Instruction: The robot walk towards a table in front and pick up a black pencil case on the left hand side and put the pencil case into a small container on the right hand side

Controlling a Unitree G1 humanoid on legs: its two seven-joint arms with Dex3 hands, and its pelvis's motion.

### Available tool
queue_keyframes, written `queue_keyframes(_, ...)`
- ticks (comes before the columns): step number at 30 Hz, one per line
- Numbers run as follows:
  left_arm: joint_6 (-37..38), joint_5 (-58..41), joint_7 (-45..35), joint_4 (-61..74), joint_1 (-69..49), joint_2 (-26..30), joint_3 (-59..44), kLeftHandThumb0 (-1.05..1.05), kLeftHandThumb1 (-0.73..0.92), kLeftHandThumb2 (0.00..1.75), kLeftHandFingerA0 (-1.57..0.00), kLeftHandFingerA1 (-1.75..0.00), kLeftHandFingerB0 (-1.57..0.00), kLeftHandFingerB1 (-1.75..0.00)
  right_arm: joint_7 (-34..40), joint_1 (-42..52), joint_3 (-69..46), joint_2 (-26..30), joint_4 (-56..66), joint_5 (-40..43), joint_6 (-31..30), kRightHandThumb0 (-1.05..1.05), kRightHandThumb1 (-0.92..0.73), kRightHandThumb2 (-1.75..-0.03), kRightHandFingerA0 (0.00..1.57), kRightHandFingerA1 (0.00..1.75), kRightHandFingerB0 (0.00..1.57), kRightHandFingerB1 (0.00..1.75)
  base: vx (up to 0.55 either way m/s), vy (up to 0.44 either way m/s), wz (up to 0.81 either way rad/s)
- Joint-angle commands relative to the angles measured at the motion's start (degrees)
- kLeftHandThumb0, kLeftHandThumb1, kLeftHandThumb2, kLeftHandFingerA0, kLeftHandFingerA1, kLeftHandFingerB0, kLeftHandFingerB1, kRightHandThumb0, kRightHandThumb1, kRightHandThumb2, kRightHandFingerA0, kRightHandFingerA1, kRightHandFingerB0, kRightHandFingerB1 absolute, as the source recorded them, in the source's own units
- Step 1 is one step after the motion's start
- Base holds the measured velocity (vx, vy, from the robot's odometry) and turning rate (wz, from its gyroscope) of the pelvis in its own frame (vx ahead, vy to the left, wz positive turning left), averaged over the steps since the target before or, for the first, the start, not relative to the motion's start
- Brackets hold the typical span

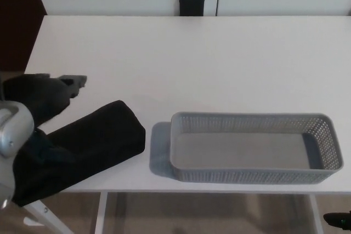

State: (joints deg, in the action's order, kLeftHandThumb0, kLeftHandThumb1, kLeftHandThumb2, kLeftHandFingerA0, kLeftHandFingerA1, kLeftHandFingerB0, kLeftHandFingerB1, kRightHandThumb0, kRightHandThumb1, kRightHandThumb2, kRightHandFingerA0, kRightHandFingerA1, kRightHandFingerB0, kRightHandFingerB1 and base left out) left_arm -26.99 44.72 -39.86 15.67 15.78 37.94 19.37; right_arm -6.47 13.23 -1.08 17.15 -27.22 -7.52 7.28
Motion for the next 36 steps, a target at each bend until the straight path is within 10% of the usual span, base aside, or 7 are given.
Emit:
queue_keyframes(1, 1.02, -1.18, 0.54, -1.92, -0.72, -0.64, -0.68, -0.73, 0.42, 0.75, 0.0, -0.01, 0.0, 0.0, 0.66, 0.2, -0.78, 0.72, -0.04, 0.04, -0.62, -0.23, -0.47, -0.54, 0.55, 0.44, 0.5, 0.41, 0.0, 0.0, 0.0)
queue_keyframes(36, -3.65, 4.43, 5.32, -17.83, -3.97, -9.06, 7.48, -0.76, 0.42, 0.77, 0.0, -0.13, 0.0, 0.0, -0.08, 0.8, -1.65, 0.66, 1.17, 0.47, -0.35, -0.27, -0.47, -0.54, 0.55, 0.44, 0.51, 0.41, 0.0, 0.0, 0.0)
